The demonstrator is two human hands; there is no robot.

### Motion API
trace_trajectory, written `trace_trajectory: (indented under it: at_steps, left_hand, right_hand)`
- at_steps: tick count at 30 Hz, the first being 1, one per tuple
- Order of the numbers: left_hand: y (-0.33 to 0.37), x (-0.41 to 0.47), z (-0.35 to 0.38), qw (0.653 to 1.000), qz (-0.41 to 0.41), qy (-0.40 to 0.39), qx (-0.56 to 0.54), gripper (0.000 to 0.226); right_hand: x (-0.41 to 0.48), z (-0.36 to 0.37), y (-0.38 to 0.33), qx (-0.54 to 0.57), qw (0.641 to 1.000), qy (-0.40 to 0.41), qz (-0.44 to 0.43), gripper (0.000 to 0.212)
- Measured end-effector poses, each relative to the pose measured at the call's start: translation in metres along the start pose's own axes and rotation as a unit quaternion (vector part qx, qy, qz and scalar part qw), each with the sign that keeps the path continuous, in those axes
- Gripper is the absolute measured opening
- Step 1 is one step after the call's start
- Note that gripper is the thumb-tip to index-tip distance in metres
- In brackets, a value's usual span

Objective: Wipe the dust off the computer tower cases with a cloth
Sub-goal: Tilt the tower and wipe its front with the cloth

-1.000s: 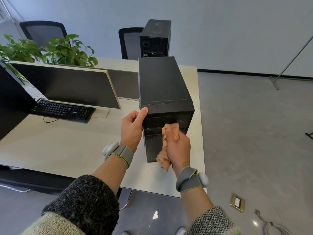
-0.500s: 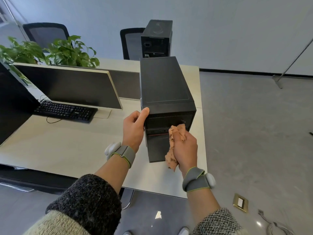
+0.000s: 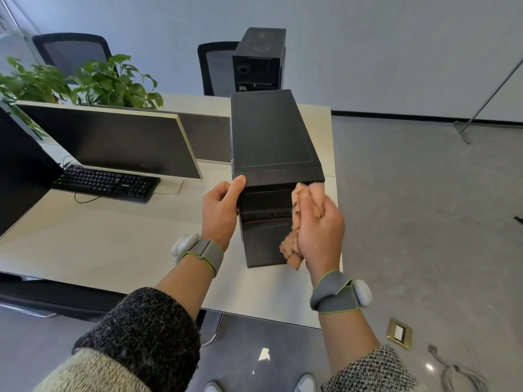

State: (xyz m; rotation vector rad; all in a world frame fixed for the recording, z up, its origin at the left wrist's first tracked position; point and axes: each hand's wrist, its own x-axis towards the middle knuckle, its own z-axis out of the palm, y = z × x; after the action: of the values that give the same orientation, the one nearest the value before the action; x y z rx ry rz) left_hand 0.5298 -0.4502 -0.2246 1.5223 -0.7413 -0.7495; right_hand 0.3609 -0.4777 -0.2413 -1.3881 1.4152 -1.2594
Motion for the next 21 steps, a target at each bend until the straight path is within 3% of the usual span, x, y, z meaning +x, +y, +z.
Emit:
trace_trajectory:
  at_steps: [3, 10, 16, 21]
  left_hand:
    - [0.0, 0.0, 0.001, 1.0, 0.0, 0.003, 0.003, 0.052]
    - [0.003, -0.002, -0.001, 1.0, -0.007, 0.002, 0.0, 0.055]
    - [0.005, -0.003, 0.002, 1.0, -0.004, 0.004, -0.006, 0.054]
    - [0.005, -0.002, 0.0, 1.0, 0.001, 0.003, -0.002, 0.056]
  right_hand:
    - [0.01, -0.001, -0.012, 0.003, 0.998, 0.026, -0.053, 0.024]
    - [-0.004, 0.001, 0.041, -0.013, 0.996, -0.04, 0.076, 0.028]
    - [0.015, -0.008, 0.004, -0.007, 0.996, 0.067, -0.05, 0.02]
    - [0.007, -0.002, 0.045, -0.021, 0.999, 0.012, 0.043, 0.023]
